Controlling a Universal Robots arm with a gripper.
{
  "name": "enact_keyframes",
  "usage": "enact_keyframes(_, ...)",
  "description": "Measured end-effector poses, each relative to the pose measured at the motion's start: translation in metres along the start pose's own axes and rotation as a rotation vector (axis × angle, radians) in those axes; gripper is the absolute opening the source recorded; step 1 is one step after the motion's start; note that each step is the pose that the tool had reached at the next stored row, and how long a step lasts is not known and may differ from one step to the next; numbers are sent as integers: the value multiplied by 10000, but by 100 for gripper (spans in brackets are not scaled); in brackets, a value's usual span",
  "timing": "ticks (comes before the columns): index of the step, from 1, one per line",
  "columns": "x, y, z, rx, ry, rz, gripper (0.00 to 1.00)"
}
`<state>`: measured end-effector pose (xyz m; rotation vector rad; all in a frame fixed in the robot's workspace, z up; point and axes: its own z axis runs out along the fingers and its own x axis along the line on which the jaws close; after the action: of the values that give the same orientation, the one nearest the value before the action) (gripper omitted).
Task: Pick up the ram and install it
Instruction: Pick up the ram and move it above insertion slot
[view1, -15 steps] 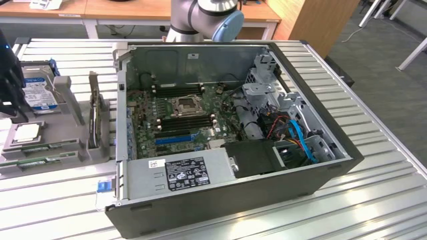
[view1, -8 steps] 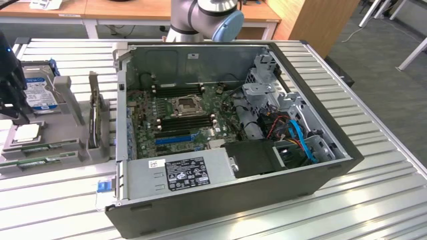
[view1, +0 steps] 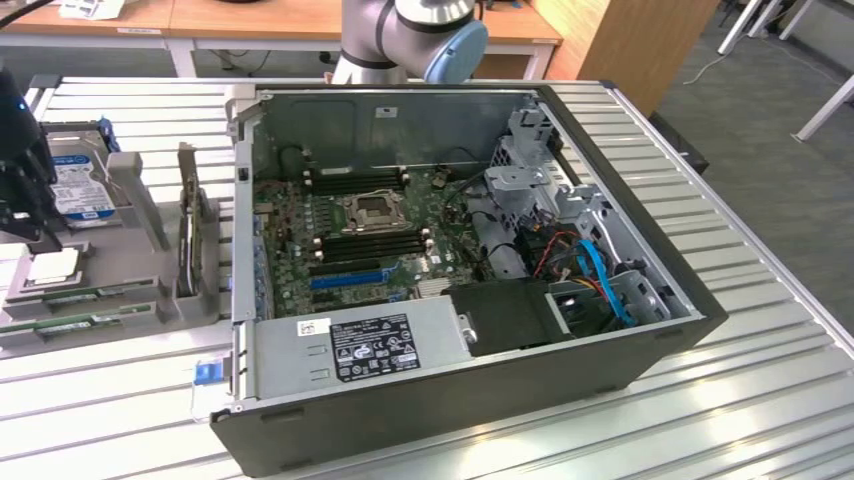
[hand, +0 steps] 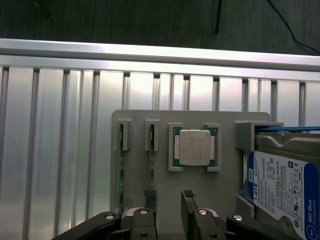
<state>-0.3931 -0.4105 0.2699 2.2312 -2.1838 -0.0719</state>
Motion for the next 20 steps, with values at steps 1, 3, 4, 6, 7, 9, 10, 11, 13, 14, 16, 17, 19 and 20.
enact_keyframes(1,0,0,7,0,0,0,33)
enact_keyframes(3,0,-1,22,0,0,0,33)
enact_keyframes(4,0,-1,30,0,-1,0,33)
enact_keyframes(6,1,-2,45,-1,0,0,33)
enact_keyframes(7,1,-2,53,0,0,0,33)
enact_keyframes(9,1,-3,68,-1,0,0,33)
enact_keyframes(10,2,-3,77,0,0,0,33)
enact_keyframes(11,2,-4,85,0,-1,0,33)
enact_keyframes(13,2,-5,100,0,0,-1,33)
enact_keyframes(14,2,-5,105,-1,1,0,33)
enact_keyframes(16,2,-4,105,-2,1,0,33)
enact_keyframes(17,2,-4,105,-3,2,0,33)
enact_keyframes(19,2,-5,106,-1,0,0,33)
enact_keyframes(20,3,-5,107,0,-1,1,33)
